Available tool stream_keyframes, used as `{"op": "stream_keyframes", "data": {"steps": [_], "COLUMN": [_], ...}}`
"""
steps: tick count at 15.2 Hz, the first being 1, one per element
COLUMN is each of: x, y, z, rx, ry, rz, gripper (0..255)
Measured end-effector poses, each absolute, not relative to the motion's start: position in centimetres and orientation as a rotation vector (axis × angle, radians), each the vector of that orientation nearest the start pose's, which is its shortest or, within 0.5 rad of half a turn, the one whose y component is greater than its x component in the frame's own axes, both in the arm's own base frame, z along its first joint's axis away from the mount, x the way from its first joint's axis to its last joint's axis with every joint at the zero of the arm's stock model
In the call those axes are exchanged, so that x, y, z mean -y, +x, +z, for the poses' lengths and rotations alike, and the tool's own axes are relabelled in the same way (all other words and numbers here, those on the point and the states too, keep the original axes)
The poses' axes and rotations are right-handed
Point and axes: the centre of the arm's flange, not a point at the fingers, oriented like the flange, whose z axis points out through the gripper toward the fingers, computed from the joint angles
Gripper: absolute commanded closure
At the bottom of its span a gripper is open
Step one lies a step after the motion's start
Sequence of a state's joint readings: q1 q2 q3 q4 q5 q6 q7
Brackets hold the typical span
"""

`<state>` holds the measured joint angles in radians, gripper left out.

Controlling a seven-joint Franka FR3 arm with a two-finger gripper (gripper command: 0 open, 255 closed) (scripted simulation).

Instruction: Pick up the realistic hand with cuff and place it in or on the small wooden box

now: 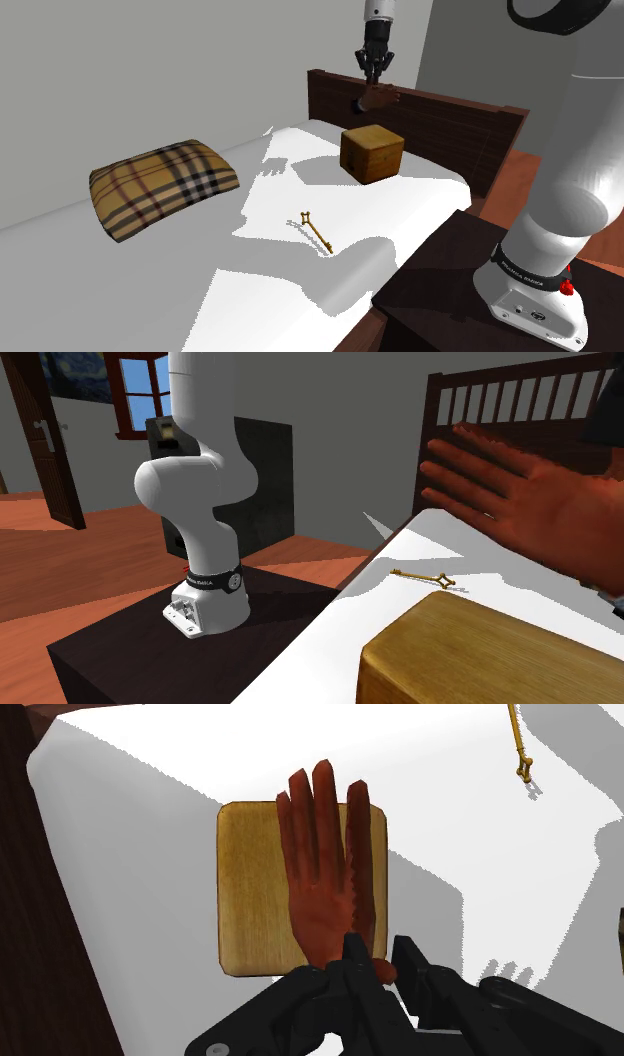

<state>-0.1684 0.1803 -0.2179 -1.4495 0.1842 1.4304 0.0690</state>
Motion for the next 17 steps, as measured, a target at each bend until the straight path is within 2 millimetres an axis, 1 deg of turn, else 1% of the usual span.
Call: {"op": "stream_keyframes", "data": {"steps": [10, 12, 17], "x": [19.3, 19.2, 19.2], "y": [55.7, 55.8, 55.8], "z": [51.6, 51.2, 51.1], "rx": [-0.656, -0.656, -0.656], "ry": [-2.883, -2.883, -2.883], "rz": [0.252, 0.252, 0.251], "gripper": [255, 255, 255]}}
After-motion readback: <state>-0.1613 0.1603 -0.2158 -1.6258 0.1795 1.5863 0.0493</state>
